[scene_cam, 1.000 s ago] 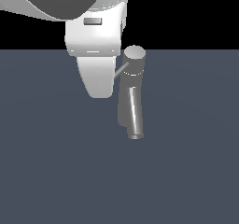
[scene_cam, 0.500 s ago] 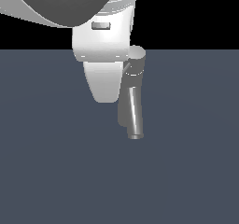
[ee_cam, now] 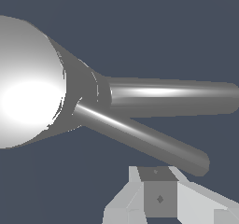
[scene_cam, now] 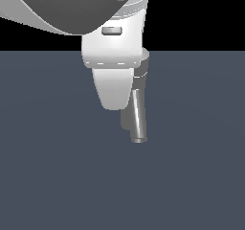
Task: Turn on the faucet by rotating a designated handle.
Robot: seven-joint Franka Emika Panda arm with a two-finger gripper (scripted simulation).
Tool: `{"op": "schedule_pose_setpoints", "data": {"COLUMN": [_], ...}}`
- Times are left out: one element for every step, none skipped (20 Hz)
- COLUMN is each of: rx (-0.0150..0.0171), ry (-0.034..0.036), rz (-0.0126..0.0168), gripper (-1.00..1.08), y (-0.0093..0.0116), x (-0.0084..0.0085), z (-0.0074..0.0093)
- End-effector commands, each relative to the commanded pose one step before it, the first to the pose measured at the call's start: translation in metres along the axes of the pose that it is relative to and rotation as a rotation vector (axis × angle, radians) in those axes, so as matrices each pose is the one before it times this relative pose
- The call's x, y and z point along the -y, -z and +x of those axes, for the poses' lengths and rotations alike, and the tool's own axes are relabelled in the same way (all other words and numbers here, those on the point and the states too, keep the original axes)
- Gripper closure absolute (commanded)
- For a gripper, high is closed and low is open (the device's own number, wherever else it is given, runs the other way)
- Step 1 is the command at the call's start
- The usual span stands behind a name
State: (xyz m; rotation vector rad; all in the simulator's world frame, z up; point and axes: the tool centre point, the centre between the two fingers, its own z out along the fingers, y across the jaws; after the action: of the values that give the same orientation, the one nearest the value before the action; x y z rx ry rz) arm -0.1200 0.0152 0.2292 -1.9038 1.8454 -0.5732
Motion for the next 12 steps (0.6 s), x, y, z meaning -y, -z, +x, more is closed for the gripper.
{"op": "schedule_pose_setpoints", "data": {"rx": [-0.00588, -0.00033, 0.00000, 0.00000, -0.00024, 0.00000, 0.00567, 0.00000, 0.00000, -0.00027, 0.00000, -0.00027], "ry": [-0.01041, -0.00049, 0.00000, 0.00000, -0.00036, 0.00000, 0.00999, 0.00000, 0.00000, -0.00049, 0.00000, -0.00049], "rz": [-0.00785, -0.00035, 0.00000, 0.00000, -0.00023, 0.00000, 0.00782, 0.00000, 0.00000, -0.00040, 0.00000, -0.00040], "gripper": [1.08, 1.08, 1.08, 1.08, 1.08, 1.08, 1.08, 1.08, 1.08, 1.08, 1.08, 1.08], "y": [-0.00087, -0.00013, 0.00004, 0.00004, -0.00007, 0.00000, 0.00105, 0.00006, 0.00006, -0.00013, 0.00006, -0.00013], "x": [-0.00683, -0.00098, -0.00096, -0.00097, -0.00098, 0.00000, 0.00514, -0.00025, -0.00025, -0.00028, -0.00025, -0.00028], "z": [0.00687, 0.00098, 0.00072, 0.00073, 0.00092, 0.00000, -0.00551, 0.00141, 0.00142, 0.00169, 0.00145, 0.00172]}}
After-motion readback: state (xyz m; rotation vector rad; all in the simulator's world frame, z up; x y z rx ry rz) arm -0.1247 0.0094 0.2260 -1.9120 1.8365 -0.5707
